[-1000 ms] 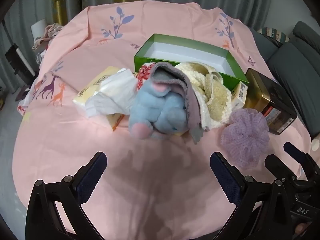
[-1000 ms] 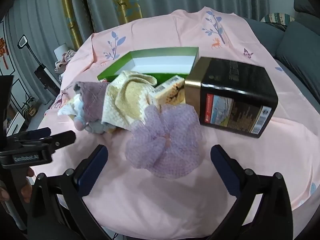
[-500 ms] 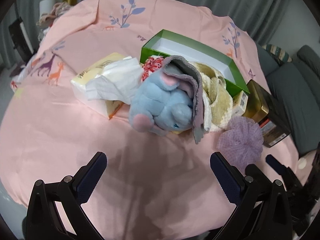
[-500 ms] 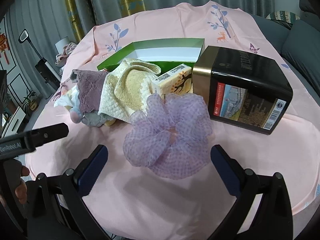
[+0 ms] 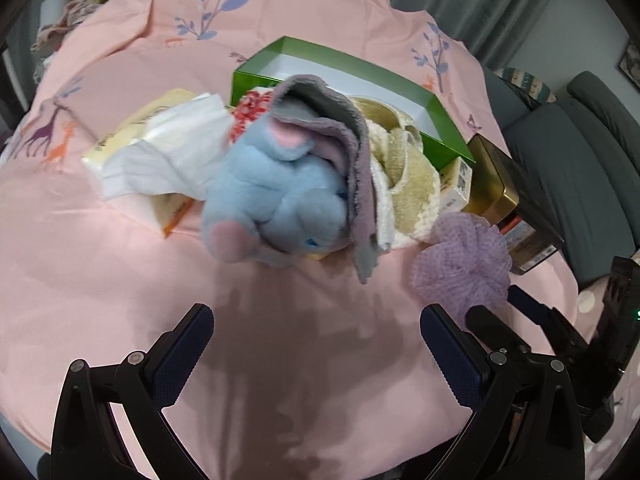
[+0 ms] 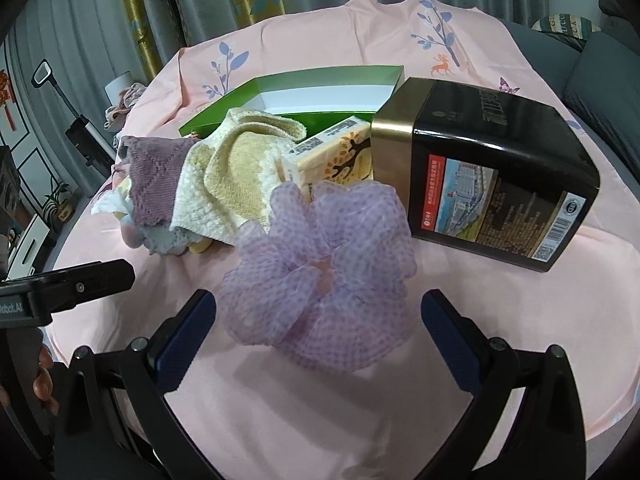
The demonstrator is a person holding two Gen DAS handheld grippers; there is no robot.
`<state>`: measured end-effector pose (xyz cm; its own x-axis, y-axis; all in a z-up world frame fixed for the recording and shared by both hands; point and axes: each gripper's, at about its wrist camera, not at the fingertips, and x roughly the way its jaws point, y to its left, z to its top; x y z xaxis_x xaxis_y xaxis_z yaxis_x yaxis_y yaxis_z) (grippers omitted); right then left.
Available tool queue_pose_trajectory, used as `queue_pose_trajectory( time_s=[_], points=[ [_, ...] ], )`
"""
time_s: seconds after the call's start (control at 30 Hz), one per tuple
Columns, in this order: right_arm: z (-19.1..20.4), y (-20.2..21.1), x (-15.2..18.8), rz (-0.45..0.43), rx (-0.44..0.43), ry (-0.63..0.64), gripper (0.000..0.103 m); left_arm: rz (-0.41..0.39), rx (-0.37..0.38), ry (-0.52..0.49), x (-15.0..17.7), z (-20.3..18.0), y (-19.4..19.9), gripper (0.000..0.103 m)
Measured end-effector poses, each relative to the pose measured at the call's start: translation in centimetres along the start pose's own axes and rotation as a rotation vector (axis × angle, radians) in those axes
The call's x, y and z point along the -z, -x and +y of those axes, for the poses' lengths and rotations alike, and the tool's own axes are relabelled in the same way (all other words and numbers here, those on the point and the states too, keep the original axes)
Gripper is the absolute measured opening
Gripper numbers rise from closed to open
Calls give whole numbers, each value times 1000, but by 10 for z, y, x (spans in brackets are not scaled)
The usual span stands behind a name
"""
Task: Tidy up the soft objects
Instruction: 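Move the left tool toward the purple mesh bath puff, then grasp the purple mesh bath puff with the left tool and lift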
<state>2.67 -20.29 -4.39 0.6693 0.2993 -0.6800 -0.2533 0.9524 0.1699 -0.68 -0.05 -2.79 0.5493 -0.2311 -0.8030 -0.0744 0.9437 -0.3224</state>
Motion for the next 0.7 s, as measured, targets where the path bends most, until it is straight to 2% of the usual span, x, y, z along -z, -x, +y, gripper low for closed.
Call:
queue_pose_trajectory(
  time_s=[0.23,0.37,0.47,0.63,0.7],
  points=[
    [-4,-9,1,-2,-18,24,102,51,135,-47,-5,-14,-13,103],
    [-2,-13,2,-3,-38,70,102,86,184,-86,-6,-26,-19,103],
    [-2,-15,2,-2,-47,83,102,89,268,-111,-7,-39,-19,103],
    [-6,-18,3,8,-56,80,102,73,310,-103,-10,-50,-28,103],
    [-7,-18,3,7,-58,79,102,106,337,-85,-10,-53,-38,103]
  ],
)
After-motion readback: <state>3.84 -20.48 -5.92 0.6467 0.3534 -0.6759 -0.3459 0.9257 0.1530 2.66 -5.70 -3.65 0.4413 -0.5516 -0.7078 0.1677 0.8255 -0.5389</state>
